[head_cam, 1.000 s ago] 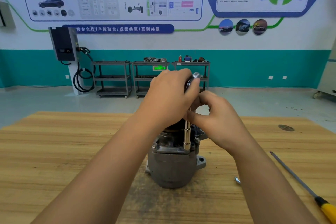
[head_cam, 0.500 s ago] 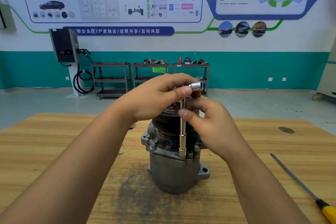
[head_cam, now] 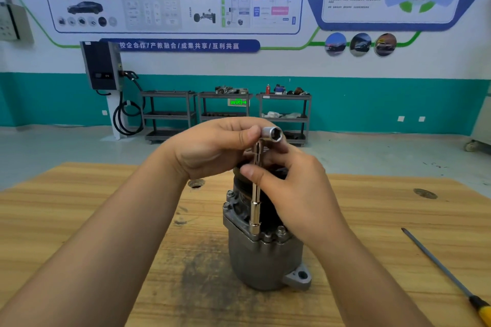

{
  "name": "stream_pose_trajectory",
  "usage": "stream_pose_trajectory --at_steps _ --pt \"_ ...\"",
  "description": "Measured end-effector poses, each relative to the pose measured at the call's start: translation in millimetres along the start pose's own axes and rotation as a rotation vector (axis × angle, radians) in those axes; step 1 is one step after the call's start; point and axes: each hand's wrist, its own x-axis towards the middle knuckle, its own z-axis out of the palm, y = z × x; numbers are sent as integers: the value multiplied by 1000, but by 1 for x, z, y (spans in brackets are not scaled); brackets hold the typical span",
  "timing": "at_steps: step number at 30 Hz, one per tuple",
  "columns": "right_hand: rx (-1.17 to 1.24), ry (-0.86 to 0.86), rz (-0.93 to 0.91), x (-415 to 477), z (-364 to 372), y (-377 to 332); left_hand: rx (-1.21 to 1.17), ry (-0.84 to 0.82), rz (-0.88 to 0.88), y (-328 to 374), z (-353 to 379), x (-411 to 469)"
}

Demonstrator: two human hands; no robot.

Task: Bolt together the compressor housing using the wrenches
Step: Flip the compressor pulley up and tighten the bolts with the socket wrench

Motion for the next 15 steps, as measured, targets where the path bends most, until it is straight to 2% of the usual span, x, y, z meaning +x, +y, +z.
stream_pose_trajectory --at_steps 7,15 --pt "230 -51 -46 8 -29 8 213 311 183 -2 33 12" --pt "200 -91 -19 10 -41 18 409 487 140 -6 53 23"
